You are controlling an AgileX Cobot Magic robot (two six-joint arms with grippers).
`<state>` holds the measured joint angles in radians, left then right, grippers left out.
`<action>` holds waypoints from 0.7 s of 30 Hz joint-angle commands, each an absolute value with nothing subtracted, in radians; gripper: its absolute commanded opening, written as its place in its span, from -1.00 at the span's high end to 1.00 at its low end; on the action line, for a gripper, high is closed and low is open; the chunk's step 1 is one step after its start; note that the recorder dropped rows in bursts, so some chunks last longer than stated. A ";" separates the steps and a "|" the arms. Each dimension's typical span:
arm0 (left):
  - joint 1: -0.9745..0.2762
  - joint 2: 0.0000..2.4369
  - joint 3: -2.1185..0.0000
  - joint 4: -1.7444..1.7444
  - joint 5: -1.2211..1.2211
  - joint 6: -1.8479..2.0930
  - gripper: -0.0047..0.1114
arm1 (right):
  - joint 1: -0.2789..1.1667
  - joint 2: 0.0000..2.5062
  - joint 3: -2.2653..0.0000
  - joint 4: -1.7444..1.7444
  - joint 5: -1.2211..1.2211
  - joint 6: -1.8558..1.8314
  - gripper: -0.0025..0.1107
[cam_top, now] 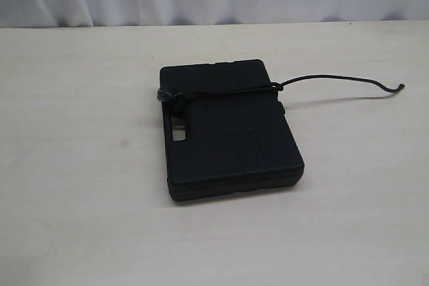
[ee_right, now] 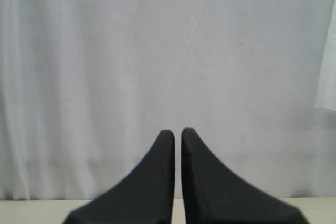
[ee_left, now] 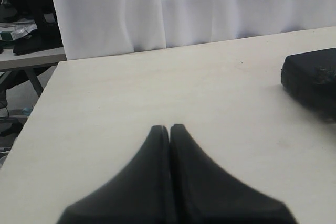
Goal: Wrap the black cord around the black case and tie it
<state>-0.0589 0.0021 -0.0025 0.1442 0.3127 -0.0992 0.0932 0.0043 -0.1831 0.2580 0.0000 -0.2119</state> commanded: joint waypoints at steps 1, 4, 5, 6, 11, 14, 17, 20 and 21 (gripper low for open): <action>-0.065 0.000 0.000 0.145 0.309 -0.105 0.92 | 0.095 0.000 -0.132 0.211 -0.042 -0.208 0.88; -0.065 0.000 0.000 0.145 0.309 -0.105 0.92 | 0.095 0.000 -0.075 0.063 -0.092 -0.090 0.88; -0.065 0.000 0.000 0.145 0.309 -0.105 0.92 | 0.095 0.000 -0.048 0.012 -0.117 -0.038 0.88; -0.065 0.000 0.000 0.145 0.309 -0.105 0.92 | 0.095 0.000 -0.029 -0.022 -0.146 0.000 0.88; -0.065 0.000 0.000 0.145 0.309 -0.105 0.92 | 0.095 0.000 0.000 -0.050 -0.170 0.030 0.88; -0.065 0.000 0.000 0.145 0.309 -0.105 0.92 | 0.095 0.000 0.000 -0.080 -0.159 0.030 0.88; -0.065 0.000 0.000 0.145 0.309 -0.105 0.92 | 0.095 0.000 0.000 -0.118 -0.108 0.032 0.88; -0.065 0.000 0.000 0.145 0.309 -0.105 0.92 | 0.095 0.000 0.000 -0.120 0.014 0.032 0.88; -0.065 0.000 0.000 0.145 0.309 -0.105 0.92 | 0.095 0.000 0.000 -0.120 0.049 0.032 0.88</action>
<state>-0.0589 0.0021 -0.0025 0.1442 0.3127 -0.0992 0.0932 0.0043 -0.0039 -0.1056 -0.0595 0.0280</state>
